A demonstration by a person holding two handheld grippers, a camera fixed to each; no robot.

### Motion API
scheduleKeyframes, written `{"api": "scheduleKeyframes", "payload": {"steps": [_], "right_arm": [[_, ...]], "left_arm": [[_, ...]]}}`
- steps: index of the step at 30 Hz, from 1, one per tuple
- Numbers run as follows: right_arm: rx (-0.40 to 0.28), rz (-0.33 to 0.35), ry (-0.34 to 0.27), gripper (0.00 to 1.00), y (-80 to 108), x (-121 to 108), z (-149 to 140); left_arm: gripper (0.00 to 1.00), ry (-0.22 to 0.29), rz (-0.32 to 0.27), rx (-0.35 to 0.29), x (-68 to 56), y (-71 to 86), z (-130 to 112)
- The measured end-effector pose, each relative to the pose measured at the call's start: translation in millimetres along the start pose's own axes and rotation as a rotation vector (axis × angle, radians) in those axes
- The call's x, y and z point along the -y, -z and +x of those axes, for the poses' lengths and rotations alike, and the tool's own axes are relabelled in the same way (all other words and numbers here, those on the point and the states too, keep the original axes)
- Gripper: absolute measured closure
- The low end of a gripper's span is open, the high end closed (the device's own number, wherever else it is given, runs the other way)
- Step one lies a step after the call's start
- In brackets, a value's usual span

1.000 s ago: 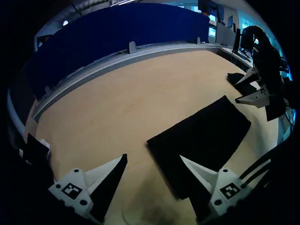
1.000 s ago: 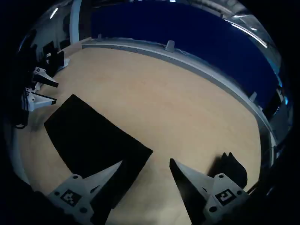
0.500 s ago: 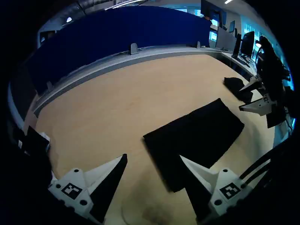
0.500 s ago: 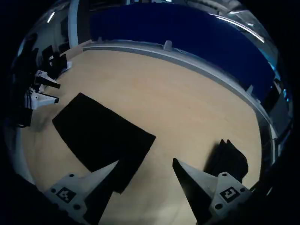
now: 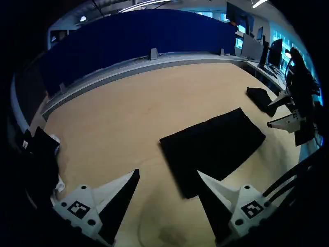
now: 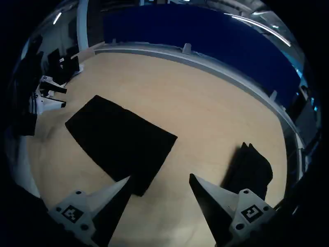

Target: Fold towel

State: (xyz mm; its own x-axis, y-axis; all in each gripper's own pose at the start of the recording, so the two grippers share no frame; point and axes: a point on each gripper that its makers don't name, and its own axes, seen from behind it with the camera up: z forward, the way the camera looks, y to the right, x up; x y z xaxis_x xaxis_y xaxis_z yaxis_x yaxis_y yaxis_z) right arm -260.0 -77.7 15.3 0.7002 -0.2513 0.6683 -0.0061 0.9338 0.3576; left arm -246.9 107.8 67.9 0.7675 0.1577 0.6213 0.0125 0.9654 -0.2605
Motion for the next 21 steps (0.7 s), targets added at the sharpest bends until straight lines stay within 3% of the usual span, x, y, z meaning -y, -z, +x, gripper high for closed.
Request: {"api": "scheduleKeyframes", "payload": {"steps": [5,11,21], "right_arm": [[-0.006,0.010,0.009,0.00,1.4,4,2],[-0.010,0.032,0.027,0.00,1.4,10,5],[0.011,0.086,0.056,0.00,-1.8,23,-5]], "left_arm": [[0.07,0.081,0.061,-0.002,13.3,12.2,-12],[0.07,0.175,0.113,-0.011,19.7,29.2,-30],[0.07,0.257,0.157,-0.029,25.4,50.8,-47]]}}
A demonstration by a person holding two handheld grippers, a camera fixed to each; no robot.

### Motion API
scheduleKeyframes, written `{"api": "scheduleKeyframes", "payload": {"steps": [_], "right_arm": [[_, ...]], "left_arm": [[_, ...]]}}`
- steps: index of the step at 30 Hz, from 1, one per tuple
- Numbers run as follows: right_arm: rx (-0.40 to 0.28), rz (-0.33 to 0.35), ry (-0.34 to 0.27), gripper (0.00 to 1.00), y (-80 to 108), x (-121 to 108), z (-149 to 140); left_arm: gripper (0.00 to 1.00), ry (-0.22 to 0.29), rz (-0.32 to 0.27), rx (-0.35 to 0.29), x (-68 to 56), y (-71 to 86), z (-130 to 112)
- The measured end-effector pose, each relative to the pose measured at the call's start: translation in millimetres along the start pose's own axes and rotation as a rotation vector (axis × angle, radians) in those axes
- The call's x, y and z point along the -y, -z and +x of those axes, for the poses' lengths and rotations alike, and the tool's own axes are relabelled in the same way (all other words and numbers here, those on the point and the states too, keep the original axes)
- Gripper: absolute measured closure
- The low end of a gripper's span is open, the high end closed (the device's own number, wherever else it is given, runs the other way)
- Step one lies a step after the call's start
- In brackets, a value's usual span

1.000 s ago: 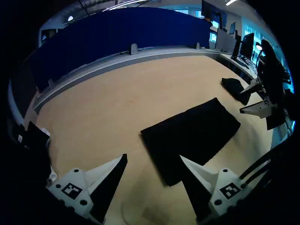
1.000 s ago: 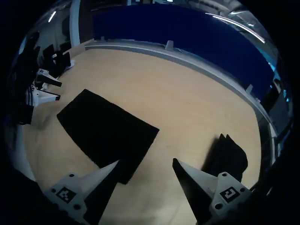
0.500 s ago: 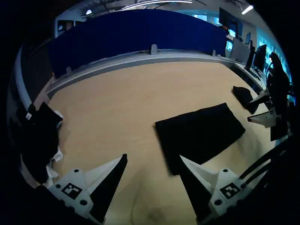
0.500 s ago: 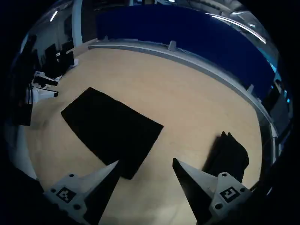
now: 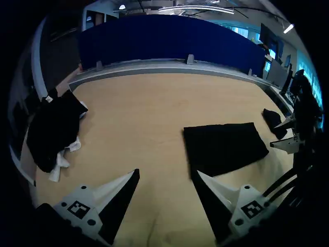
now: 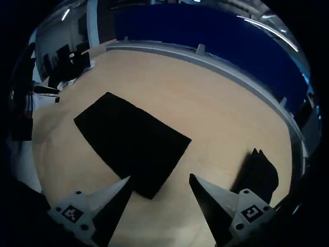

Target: Fold towel

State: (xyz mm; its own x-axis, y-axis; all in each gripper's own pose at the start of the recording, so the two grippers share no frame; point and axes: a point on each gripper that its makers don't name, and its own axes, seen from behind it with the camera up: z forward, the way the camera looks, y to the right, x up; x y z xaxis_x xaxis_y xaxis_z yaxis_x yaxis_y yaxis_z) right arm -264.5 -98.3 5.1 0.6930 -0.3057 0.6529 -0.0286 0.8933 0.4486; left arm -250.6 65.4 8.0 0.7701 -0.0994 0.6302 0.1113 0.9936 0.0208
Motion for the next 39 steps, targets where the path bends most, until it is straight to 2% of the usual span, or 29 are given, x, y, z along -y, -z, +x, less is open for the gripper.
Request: {"api": "scheduleKeyframes", "payload": {"steps": [4,10,20,22,24,32,39], "right_arm": [[0.014,0.024,0.013,0.01,-4.5,7,-10],[0.027,0.053,0.024,0.09,-13.7,18,-27],[0.068,0.107,0.014,0.46,-23.3,30,-54],[0.065,0.106,0.006,0.60,-23.4,28,-53],[0.064,0.106,0.000,0.69,-23.3,26,-52],[0.070,0.104,0.025,0.82,-20.4,24,-53],[0.073,0.105,0.049,0.90,-20.8,24,-51]], "left_arm": [[0.07,0.022,0.015,-0.003,5.5,9.9,-7],[0.07,0.057,0.041,-0.004,12.7,25.4,-21],[0.07,0.084,0.079,0.016,23.7,48.8,-47],[0.07,0.091,0.083,0.020,25.7,51.7,-51],[0.07,0.098,0.086,0.023,27.4,54.0,-55],[0.07,0.107,0.098,0.030,32.7,56.8,-62],[0.07,0.102,0.097,0.030,31.4,56.7,-61]]}}
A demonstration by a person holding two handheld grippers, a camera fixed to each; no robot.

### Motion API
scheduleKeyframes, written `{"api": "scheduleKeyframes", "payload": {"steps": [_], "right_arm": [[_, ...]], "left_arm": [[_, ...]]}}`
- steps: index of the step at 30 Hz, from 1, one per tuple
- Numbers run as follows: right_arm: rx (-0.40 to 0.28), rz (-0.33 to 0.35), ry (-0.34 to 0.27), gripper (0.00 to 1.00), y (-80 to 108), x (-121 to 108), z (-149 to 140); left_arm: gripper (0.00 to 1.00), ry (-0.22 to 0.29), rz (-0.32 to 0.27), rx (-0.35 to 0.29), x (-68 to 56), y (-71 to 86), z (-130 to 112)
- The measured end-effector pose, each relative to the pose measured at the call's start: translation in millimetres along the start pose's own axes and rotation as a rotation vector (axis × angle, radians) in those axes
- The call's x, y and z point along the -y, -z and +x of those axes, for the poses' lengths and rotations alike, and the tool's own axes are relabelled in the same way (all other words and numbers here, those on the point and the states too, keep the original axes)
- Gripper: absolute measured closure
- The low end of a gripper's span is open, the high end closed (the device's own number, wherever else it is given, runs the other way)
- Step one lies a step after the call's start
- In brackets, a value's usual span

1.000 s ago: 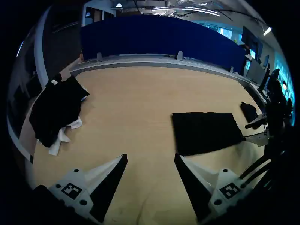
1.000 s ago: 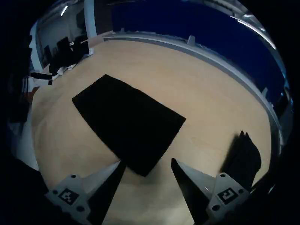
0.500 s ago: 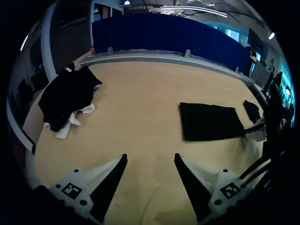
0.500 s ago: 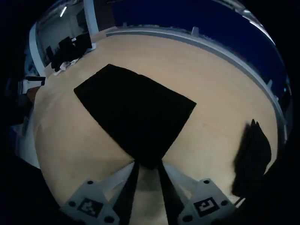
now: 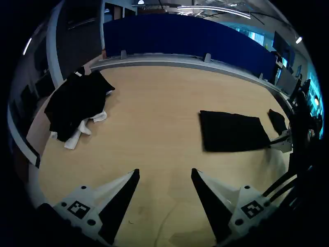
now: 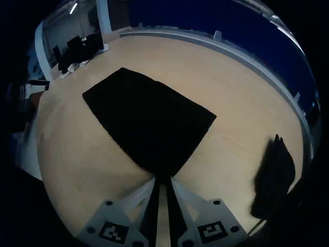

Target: Fold towel

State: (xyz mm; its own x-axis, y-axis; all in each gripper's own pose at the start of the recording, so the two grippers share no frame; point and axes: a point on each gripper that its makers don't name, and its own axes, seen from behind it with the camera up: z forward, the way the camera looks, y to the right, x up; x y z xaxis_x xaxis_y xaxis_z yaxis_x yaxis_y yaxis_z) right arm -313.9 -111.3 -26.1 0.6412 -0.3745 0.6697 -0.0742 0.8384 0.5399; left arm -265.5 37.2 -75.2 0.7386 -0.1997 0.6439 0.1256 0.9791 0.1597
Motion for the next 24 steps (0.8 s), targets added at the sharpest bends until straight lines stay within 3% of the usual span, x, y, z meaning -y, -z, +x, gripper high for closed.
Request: {"api": "scheduleKeyframes", "payload": {"steps": [14,24], "right_arm": [[-0.047,-0.006,0.048,0.91,15.5,0,34],[-0.111,-0.002,0.118,0.92,28.8,6,94]], "left_arm": [[0.07,0.007,-0.006,-0.005,-0.4,2.5,3],[0.07,0.020,-0.007,-0.029,3.3,7.8,12]]}}
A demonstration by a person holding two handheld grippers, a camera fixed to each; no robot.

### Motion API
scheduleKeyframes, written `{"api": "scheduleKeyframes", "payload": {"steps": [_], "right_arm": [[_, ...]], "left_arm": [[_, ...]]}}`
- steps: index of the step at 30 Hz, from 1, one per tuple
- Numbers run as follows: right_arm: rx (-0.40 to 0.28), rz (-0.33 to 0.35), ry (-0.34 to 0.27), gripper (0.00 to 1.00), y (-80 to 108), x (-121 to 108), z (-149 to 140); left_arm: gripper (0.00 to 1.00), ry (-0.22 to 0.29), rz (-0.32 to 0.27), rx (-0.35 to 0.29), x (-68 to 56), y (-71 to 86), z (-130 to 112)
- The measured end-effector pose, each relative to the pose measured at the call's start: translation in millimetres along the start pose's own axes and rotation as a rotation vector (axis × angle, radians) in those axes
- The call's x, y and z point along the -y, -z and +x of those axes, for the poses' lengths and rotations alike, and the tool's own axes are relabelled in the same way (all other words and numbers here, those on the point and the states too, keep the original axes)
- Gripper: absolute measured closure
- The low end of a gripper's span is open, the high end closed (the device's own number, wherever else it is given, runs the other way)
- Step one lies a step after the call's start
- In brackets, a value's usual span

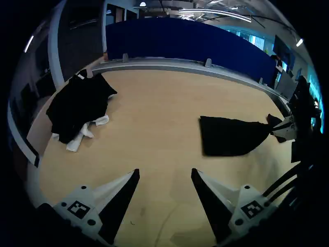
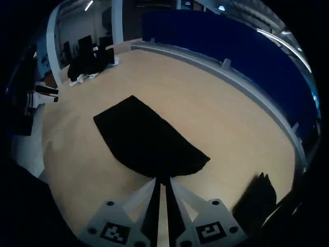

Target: Fold towel

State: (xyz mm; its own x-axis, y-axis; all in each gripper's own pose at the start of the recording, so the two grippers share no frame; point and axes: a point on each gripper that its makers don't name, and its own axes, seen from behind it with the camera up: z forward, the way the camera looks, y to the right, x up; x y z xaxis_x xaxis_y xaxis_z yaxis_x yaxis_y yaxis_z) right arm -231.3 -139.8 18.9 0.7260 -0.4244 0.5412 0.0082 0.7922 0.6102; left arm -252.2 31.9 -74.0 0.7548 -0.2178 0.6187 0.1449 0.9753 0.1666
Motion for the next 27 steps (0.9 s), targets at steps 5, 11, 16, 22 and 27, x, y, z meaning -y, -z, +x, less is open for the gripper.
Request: {"api": "scheduleKeyframes", "payload": {"steps": [5,11,16,22,27], "right_arm": [[-0.035,0.004,0.034,0.92,-2.2,0,37],[-0.050,0.014,0.078,0.92,-7.1,6,65],[-0.042,0.025,0.096,0.92,-12.3,11,71],[-0.046,0.055,0.116,0.91,-20.4,27,86],[-0.053,0.088,0.151,0.92,-31.6,49,103]], "left_arm": [[0.07,0.014,-0.002,-0.013,1.0,2.0,4],[0.07,0.025,-0.004,-0.019,0.8,5.0,5],[0.07,0.031,-0.008,-0.021,0.7,7.5,4],[0.07,0.041,-0.008,-0.031,4.6,7.9,6],[0.07,0.050,-0.004,-0.041,9.0,10.2,9]]}}
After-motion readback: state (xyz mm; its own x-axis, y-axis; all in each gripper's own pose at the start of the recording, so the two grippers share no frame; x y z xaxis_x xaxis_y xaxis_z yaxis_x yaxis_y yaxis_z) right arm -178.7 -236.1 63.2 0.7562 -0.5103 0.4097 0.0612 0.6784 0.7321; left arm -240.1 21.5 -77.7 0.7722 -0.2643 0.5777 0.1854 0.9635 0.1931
